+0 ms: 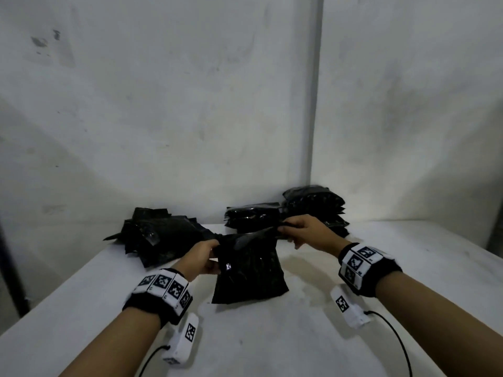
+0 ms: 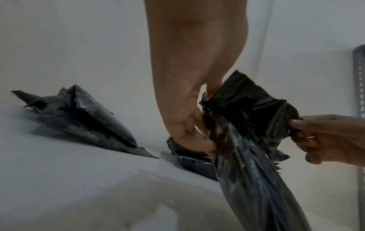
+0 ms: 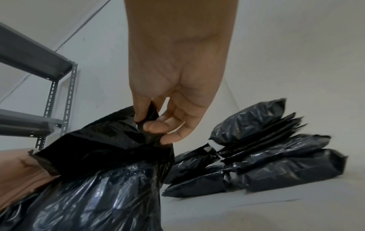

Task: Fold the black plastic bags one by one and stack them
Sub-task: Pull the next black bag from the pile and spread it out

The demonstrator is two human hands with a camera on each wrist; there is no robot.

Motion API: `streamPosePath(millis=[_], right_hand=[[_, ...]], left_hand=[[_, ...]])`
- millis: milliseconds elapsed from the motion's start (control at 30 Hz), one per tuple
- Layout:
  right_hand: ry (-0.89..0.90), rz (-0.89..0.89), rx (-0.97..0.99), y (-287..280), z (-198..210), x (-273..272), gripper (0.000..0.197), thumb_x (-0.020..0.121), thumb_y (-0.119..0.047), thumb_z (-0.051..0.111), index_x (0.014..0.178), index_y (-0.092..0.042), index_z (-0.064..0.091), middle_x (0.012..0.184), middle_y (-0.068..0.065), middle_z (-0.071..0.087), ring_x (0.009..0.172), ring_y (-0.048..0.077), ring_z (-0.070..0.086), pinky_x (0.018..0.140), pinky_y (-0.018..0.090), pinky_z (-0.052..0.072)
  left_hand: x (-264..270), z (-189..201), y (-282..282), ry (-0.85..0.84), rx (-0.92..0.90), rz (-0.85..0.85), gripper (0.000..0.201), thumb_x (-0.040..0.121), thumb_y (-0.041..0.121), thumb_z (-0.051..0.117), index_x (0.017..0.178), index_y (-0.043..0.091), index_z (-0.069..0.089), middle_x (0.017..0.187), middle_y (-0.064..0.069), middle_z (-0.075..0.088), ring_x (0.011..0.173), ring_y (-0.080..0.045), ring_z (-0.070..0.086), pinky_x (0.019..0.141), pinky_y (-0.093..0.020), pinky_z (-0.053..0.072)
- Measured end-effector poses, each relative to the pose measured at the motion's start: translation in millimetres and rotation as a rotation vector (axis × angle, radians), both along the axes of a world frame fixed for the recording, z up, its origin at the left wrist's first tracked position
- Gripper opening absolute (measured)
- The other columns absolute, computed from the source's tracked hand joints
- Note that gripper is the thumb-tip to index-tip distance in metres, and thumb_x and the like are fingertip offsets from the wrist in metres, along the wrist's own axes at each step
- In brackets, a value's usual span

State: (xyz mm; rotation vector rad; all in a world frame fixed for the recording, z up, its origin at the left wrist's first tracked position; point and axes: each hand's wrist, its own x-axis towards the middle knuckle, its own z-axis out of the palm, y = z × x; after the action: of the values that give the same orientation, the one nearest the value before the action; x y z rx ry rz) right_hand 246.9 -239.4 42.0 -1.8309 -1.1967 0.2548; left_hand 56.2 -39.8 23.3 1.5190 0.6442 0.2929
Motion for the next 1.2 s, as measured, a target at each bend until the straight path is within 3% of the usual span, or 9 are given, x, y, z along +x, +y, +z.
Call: streamPosePath(millis=[167, 300, 433, 700, 833, 900, 1000, 1067, 1200], right_hand=[[-0.118, -0.142, 0.16, -46, 16, 3, 0.04, 0.092, -0.027, 0.064, 0.056, -0.017, 0.05, 0.061, -0.001, 0.046, 0.057, 0.009, 0.047, 0.061, 0.022, 0.037], [0.098, -0.12, 0.248, -68, 28, -2, 0.021, 0.096, -0.022, 0.059, 0.084, -0.006, 0.065, 0.076, 0.004, 0.063, 0.07, 0.013, 0.062, 0.067, 0.027, 0.051], [0.122, -0.243, 0.196, -81, 27, -1, 0.028, 0.096, -0.029, 0.059, 0.087, -0.003, 0.064, 0.066, 0.003, 0.057, 0.055, 0.014, 0.057, 0.046, 0.023, 0.046], [0.296, -0.37, -0.061, -92, -22, 9, 0.028, 0.096, -0.027, 0.058, 0.079, -0.005, 0.056, 0.079, 0.01, 0.059, 0.067, 0.023, 0.063, 0.049, 0.03, 0.056], [0.359, -0.379, -0.065, -94, -41, 17, 0.035, 0.097, -0.039, 0.054, 0.091, -0.005, 0.062, 0.087, 0.008, 0.063, 0.071, 0.021, 0.065, 0.052, 0.03, 0.056], [0.398, -0.341, -0.062, -96, -43, 18, 0.041, 0.096, -0.045, 0.052, 0.099, -0.007, 0.067, 0.088, 0.004, 0.066, 0.07, 0.019, 0.065, 0.055, 0.027, 0.055], [0.429, -0.285, -0.089, -97, -44, 20, 0.04, 0.092, -0.045, 0.06, 0.107, -0.009, 0.068, 0.089, 0.003, 0.067, 0.068, 0.019, 0.065, 0.059, 0.027, 0.056], [0.413, -0.265, -0.119, -98, -48, 22, 0.03, 0.089, -0.037, 0.066, 0.105, -0.011, 0.066, 0.087, 0.003, 0.067, 0.07, 0.019, 0.065, 0.063, 0.028, 0.057], [0.387, -0.261, -0.154, -97, -56, 28, 0.029, 0.085, -0.021, 0.074, 0.109, -0.013, 0.061, 0.096, 0.009, 0.069, 0.086, 0.025, 0.068, 0.078, 0.037, 0.058]], left_hand=[[7, 24, -36, -0.003, 0.121, -0.203, 0.024, 0.096, 0.017, 0.042, 0.101, 0.01, 0.064, 0.09, -0.006, 0.061, 0.063, -0.023, 0.062, 0.063, -0.03, 0.057], [10, 36, -56, -0.012, 0.125, -0.257, 0.024, 0.097, 0.026, 0.044, 0.091, 0.016, 0.065, 0.084, -0.001, 0.063, 0.072, -0.024, 0.063, 0.075, -0.035, 0.054], [11, 38, -75, 0.142, 0.068, -0.408, 0.027, 0.095, 0.031, 0.039, 0.089, 0.014, 0.059, 0.08, -0.002, 0.062, 0.065, -0.024, 0.063, 0.071, -0.032, 0.053], [27, -9, -80, 0.366, -0.128, -0.5, 0.11, 0.073, 0.088, 0.01, 0.121, 0.002, 0.059, 0.106, -0.015, 0.067, 0.091, -0.026, 0.066, 0.074, -0.034, 0.056], [35, -23, -87, 0.262, 0.023, -0.448, 0.04, 0.082, 0.036, 0.071, 0.113, 0.011, 0.062, 0.1, -0.004, 0.068, 0.087, -0.016, 0.065, 0.075, -0.025, 0.053], [40, -29, -86, 0.291, 0.071, -0.441, 0.042, 0.08, 0.008, 0.074, 0.119, 0.008, 0.06, 0.107, -0.006, 0.067, 0.09, -0.019, 0.064, 0.074, -0.025, 0.055], [42, -33, -87, 0.358, 0.138, -0.462, 0.042, 0.08, 0.006, 0.074, 0.119, 0.004, 0.06, 0.113, -0.008, 0.066, 0.082, -0.013, 0.064, 0.065, -0.02, 0.052], [42, -34, -90, 0.399, 0.277, -0.437, 0.061, 0.075, 0.016, 0.08, 0.127, 0.009, 0.05, 0.119, -0.005, 0.061, 0.087, -0.009, 0.062, 0.069, -0.02, 0.049], [37, -33, -105, 0.599, 0.672, -0.577, 0.145, 0.058, 0.047, 0.088, 0.148, 0.019, -0.023, 0.153, -0.01, 0.02, 0.141, -0.027, 0.021, 0.114, -0.033, 0.026]])
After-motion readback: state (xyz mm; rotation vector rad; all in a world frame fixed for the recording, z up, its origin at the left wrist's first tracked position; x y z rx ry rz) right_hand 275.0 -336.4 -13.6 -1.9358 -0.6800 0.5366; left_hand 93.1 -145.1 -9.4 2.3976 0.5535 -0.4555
